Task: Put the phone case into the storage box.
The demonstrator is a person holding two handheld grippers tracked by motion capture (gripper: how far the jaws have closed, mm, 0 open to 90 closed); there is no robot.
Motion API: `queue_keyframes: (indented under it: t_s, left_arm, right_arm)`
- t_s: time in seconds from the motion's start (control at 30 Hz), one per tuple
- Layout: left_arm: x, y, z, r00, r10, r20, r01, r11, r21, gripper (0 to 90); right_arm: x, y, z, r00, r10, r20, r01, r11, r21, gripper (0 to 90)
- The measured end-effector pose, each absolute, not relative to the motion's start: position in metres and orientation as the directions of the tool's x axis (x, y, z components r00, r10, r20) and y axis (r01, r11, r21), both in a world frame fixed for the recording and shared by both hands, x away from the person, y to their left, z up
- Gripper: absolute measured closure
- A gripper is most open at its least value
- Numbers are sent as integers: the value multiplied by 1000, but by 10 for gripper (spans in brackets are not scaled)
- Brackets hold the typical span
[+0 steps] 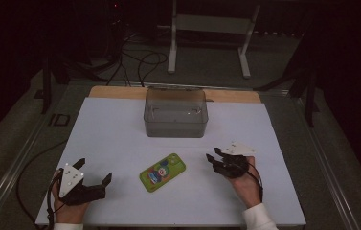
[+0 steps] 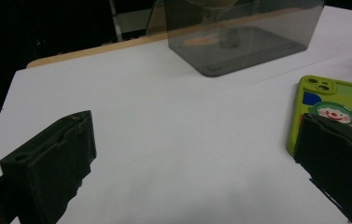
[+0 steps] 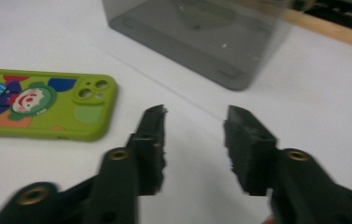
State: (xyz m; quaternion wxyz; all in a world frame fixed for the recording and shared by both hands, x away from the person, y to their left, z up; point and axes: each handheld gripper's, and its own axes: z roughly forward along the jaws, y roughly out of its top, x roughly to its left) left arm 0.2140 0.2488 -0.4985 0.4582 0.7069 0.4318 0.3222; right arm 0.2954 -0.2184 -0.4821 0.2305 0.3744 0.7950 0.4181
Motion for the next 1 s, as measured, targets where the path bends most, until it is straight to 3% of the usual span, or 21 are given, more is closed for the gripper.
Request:
queue_keyframes:
  t_s: [0.07,0.2,0.33,0.73,1.0]
  left_arm:
    - [214,249,-498,419,906,62,315,-209,926,0]
    - [214,250,-498,418,907,60,315,-206,926,0]
    - [214,250,-498,416,908,59,315,-204,927,0]
    - [213,250,-497,418,907,52,306,-194,932,0]
    - [215,248,-497,420,906,48,313,-194,930,0]
  right_arm:
    - [290,-230,-481,-595,801,-69,382,357,853,382]
    - [278,-250,-482,-547,833,-81,368,327,870,212]
    - [267,-268,-487,-517,855,-33,364,255,896,140]
    - [247,-285,-493,-483,876,8,287,150,946,119]
    - [251,-275,-496,-513,858,-6,268,166,949,123]
